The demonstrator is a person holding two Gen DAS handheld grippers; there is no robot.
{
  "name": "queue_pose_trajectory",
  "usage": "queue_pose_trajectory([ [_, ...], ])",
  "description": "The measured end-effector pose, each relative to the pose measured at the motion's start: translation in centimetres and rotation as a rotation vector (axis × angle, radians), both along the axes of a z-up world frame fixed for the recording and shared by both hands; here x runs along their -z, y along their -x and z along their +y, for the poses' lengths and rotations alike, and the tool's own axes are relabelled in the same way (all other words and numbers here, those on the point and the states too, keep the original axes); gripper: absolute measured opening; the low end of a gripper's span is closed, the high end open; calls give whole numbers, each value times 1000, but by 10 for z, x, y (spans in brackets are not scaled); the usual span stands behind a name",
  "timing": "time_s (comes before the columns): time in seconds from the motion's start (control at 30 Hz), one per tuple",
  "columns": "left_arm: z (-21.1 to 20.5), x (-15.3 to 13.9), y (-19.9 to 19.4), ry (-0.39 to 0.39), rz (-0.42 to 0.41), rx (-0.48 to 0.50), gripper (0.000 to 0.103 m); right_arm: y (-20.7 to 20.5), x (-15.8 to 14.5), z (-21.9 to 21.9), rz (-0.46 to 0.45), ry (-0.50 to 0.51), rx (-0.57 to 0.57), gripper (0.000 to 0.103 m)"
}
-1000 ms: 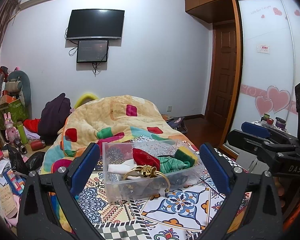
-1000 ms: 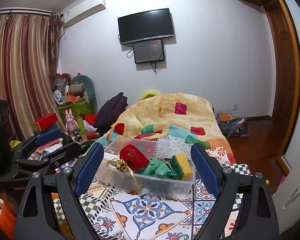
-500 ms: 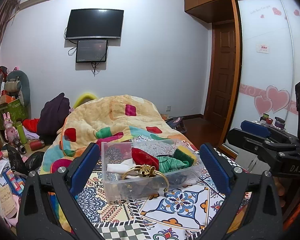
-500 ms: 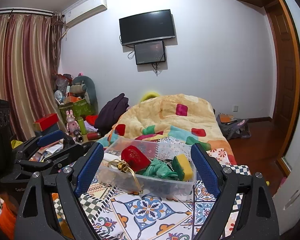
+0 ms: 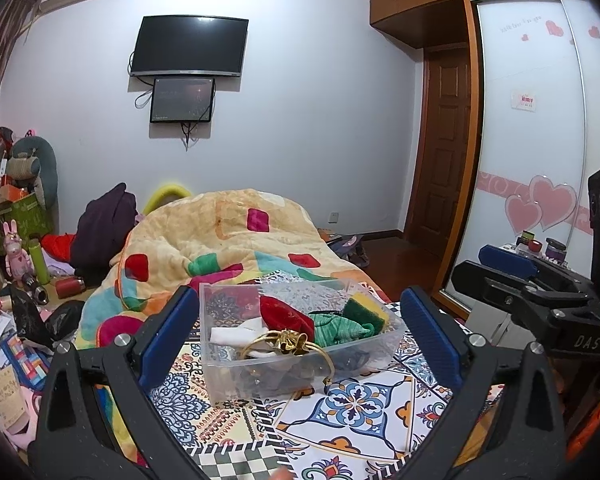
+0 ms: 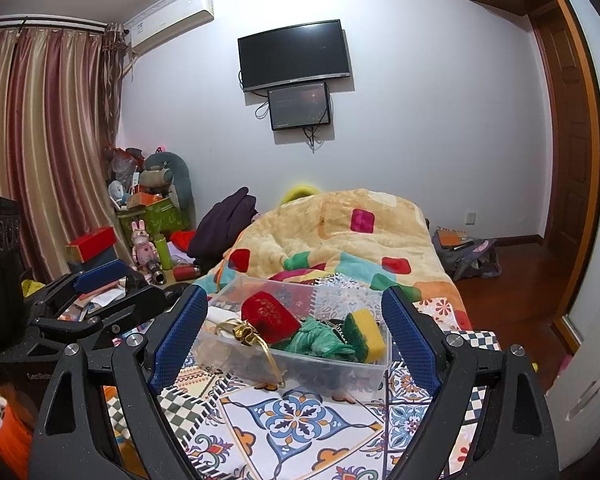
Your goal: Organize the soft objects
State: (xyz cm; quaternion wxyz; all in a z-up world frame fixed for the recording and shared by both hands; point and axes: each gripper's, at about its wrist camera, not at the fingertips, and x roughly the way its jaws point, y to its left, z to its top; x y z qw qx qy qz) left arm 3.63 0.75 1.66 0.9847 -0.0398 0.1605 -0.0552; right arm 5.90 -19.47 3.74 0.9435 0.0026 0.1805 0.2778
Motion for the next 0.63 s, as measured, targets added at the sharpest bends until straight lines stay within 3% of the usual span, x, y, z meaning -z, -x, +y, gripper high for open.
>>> queue_pose_trajectory([
  [0.23,2,-1,0,3,-2,-6,102,-2,3,-1,8,4,6,88],
  [0.4,2,0,0,1,1,-5,102,-2,4,-1,2,4,17,99],
  [0.63,1,0,-1,3,13,4,102,-4,6,-3,1,7,31,102],
])
